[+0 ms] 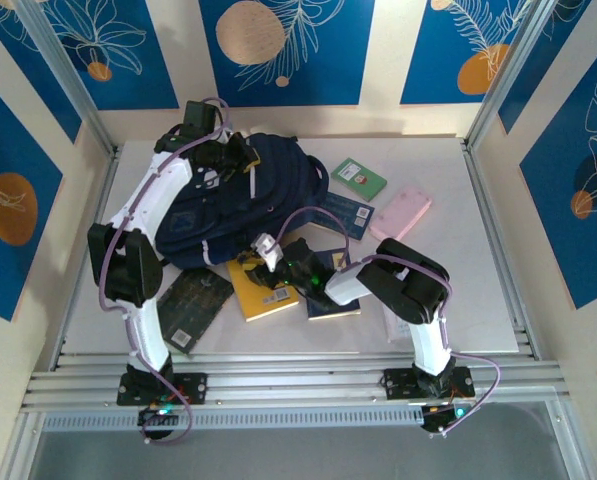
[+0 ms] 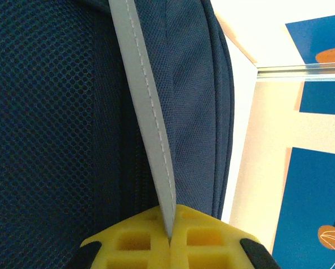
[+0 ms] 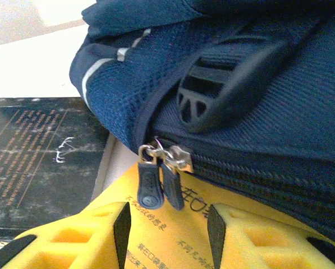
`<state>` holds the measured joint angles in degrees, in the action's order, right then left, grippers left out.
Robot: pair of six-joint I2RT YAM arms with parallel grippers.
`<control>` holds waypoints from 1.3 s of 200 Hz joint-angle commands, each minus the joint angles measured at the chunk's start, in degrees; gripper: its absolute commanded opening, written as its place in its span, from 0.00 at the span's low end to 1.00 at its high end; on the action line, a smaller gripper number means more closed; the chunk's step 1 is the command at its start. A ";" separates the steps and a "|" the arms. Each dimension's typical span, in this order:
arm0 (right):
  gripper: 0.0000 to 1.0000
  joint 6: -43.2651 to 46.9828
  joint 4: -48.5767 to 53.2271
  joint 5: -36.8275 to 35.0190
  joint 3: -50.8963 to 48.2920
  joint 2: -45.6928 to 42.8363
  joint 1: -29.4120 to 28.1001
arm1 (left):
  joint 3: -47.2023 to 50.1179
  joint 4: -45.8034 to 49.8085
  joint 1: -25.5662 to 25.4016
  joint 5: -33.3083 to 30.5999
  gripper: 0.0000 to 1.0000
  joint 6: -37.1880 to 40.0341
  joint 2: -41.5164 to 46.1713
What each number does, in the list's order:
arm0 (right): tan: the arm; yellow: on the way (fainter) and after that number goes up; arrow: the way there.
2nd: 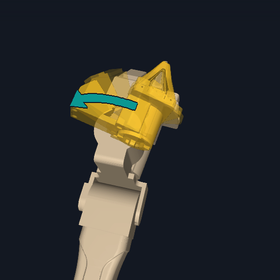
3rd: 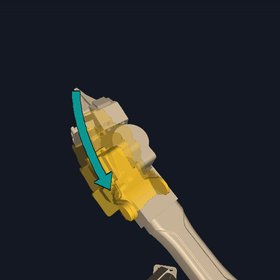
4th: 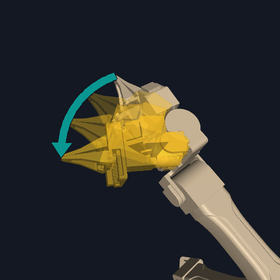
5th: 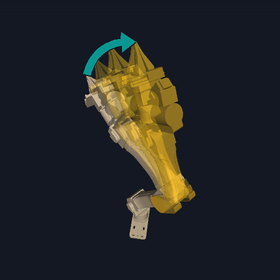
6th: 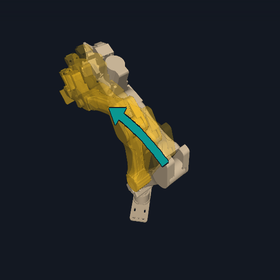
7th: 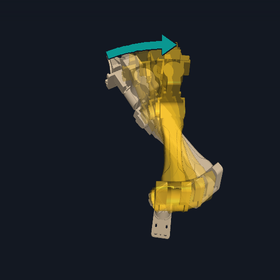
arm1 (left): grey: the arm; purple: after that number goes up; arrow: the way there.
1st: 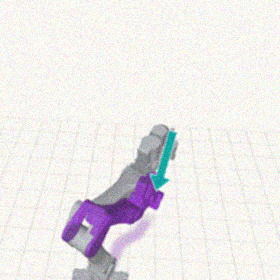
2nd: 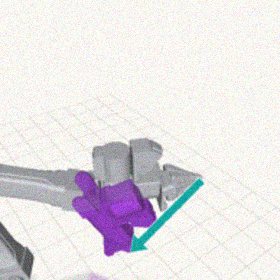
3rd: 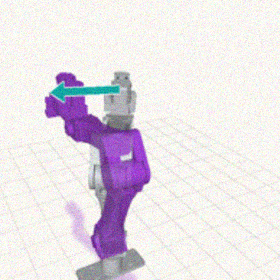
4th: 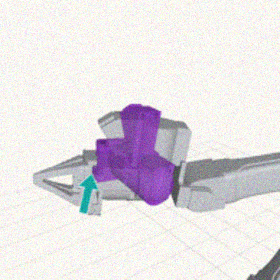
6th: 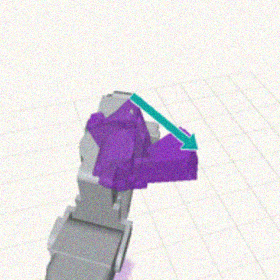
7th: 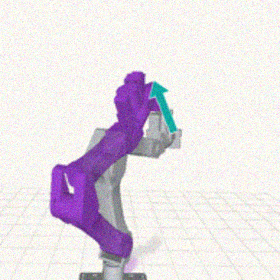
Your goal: Pack the student bag
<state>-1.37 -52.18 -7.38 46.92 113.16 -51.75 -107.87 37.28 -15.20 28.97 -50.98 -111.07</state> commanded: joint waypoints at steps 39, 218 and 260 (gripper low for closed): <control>0.42 -1.93 -3.63 0.40 1.42 1.85 0.57 | 0.63 -4.67 -0.67 3.47 0.00 -1.30 4.37; 0.17 -8.19 -3.51 6.30 5.61 4.67 1.52 | 1.18 -4.89 -0.62 3.37 0.00 -1.75 2.80; 0.05 -7.87 -3.03 8.07 3.58 2.67 1.56 | 1.44 -4.41 -0.69 2.54 0.00 -0.72 2.25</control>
<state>-9.45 -53.39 -1.04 51.31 117.36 -50.54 -106.10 35.62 -15.27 29.58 -52.16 -111.07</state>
